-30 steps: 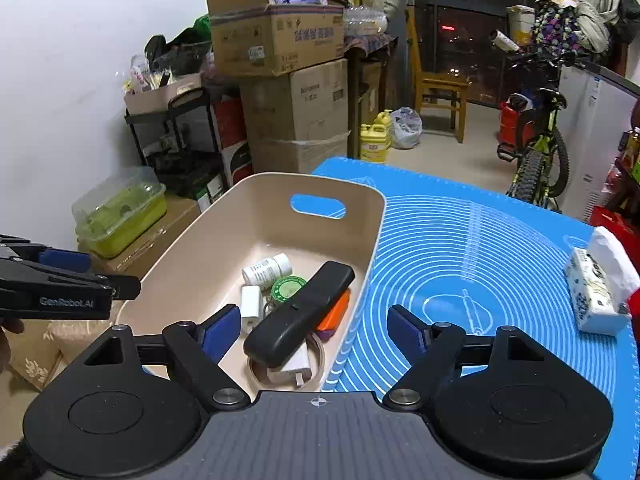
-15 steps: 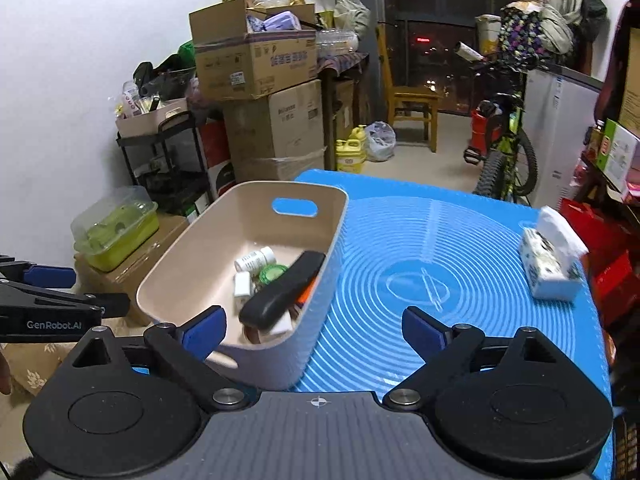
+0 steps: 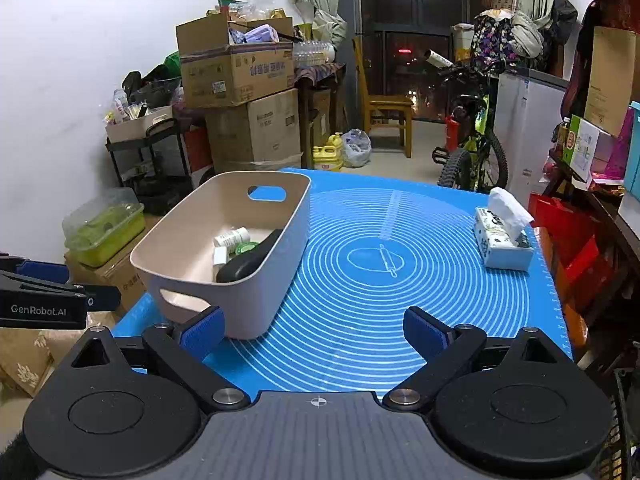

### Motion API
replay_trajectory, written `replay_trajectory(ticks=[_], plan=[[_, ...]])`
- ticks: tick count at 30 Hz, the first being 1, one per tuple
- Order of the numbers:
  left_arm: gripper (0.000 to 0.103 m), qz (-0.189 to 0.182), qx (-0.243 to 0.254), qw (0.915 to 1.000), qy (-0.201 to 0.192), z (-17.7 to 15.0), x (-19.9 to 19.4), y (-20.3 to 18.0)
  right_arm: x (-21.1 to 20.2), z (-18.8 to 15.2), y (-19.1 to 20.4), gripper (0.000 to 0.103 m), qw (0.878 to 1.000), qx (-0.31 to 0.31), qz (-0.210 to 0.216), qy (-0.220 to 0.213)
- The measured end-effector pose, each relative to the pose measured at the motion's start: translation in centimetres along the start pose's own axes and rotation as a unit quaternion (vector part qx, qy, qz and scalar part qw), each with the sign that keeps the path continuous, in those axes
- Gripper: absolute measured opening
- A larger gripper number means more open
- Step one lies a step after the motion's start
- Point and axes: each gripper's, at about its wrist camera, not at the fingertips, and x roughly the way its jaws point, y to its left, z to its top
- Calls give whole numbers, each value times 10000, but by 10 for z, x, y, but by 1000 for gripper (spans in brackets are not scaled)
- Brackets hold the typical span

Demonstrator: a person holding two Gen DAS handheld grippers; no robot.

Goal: Organize rigid objects

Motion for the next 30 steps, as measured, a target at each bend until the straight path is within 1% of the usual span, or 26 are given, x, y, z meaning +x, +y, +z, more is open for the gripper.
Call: replay_trajectory(ticks=[5, 9, 13, 19, 21, 30], plan=[[72, -57, -44, 9999, -103, -14, -8, -11, -13, -14, -3, 96, 9999, 29, 26, -100], [72, -28, 26, 9998, -198, -25, -12, -21, -18, -25, -9, 96, 9999, 108, 12, -98], [72, -18, 20, 9998, -210, -32, -12, -25, -22, -36, -11, 96, 9998, 83, -62, -146], [72, 28, -6, 9998, -218, -42, -11, -29, -22, -52, -13, 96, 9999, 66, -73, -45], [72, -12, -45, 9998, -202, -46, -10, -31, -20, -55, -14, 96, 9999, 128, -55, 4], [72, -1, 109, 9997, -240, -54, -7, -43, -16, -59, -18, 96, 9995, 304, -43, 71]])
